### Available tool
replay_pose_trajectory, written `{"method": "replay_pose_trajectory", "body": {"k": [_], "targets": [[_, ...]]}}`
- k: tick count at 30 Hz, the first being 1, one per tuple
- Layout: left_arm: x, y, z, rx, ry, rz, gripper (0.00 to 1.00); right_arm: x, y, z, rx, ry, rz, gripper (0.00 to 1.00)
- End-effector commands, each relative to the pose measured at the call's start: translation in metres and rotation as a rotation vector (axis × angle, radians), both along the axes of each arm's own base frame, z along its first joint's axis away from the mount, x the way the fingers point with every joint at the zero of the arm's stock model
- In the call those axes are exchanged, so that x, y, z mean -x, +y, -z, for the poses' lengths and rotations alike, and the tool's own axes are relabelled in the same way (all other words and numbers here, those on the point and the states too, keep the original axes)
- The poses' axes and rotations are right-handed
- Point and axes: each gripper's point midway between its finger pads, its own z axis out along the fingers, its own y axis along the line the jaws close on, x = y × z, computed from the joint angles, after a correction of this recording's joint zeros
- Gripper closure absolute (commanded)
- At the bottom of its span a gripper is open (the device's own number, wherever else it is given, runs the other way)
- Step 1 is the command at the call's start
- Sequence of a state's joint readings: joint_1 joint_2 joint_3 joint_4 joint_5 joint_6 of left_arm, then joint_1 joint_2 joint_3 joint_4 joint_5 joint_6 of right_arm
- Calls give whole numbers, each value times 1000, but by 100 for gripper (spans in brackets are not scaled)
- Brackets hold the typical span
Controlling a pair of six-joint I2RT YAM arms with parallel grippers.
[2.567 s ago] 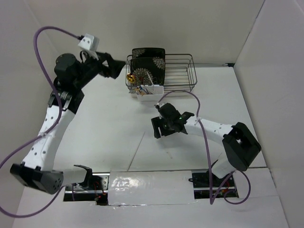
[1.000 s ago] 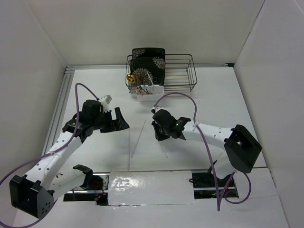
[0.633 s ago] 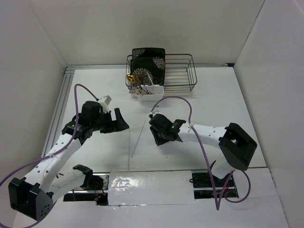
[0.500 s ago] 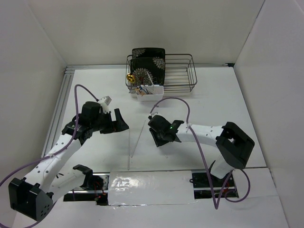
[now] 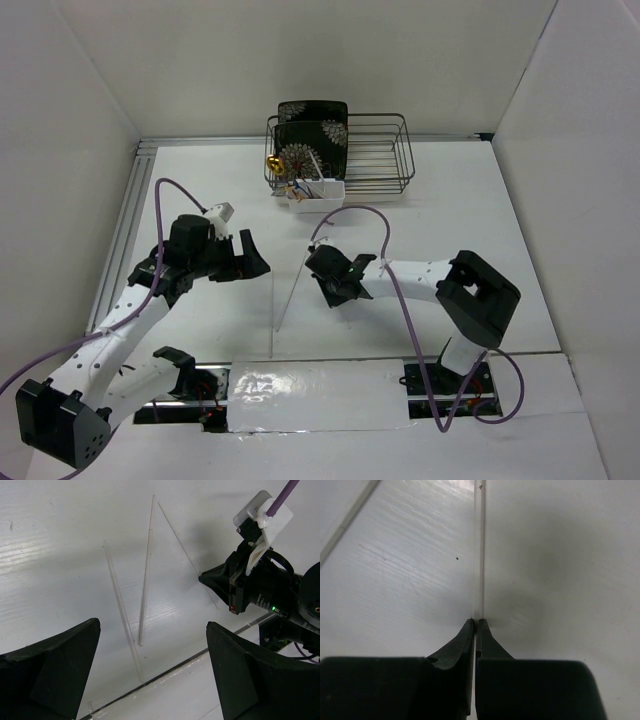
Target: Sort the eating utensils into containers
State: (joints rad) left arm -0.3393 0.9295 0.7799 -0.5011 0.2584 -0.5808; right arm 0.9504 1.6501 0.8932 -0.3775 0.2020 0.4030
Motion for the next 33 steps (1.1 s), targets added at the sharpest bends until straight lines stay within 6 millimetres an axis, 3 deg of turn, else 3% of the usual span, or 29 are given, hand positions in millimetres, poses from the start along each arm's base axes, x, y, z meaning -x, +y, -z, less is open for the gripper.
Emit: {"method": "replay_pose_trajectory", "body": {"k": [1,3,6,7,9,10,11,15,20,23,25,26,27,30,33], "targets": [[1,1,-3,-3,-24,5,0,23,-23,43,135,106,-38,100],[2,1,0,-5,-15,2,0,22,-20,42,123,112,-40,100],[2,2,1,-4,-10,-6,0,18,-12,18,30,103,-17,100],[1,2,1,-1,-11,-10,0,18,7,-9,-83,85,-49,100],[0,2,0,-1,-17,-11,0,11,19,-40,-208,38,-62,100],[0,2,-1,0,-18,-14,0,5,27,-76,-310,-35,-83,100],[-3,1,-5,7,-35,-13,0,2,31,-94,-367,-85,-90,100],[-9,-6,-23,76,-119,34,0,-18,22,-171,-517,-267,-84,100],[-16,-15,-47,140,-224,97,0,-47,15,-240,-620,-461,-109,100],[-20,-16,-48,129,-233,121,0,-71,1,-309,-678,-711,-148,100],[-23,-16,-48,123,-229,121,0,-79,1,-332,-705,-793,-153,100],[-24,-16,-48,119,-226,122,0,-92,-7,-341,-671,-859,-149,100],[-27,-17,-44,113,-208,120,0,-106,-2,-353,-680,-906,-158,100],[-35,-18,-43,104,-210,128,0,-146,-1,-369,-626,-996,-228,100],[-42,-19,-46,100,-225,142,0,-164,8,-381,-641,-1056,-307,100]]}}
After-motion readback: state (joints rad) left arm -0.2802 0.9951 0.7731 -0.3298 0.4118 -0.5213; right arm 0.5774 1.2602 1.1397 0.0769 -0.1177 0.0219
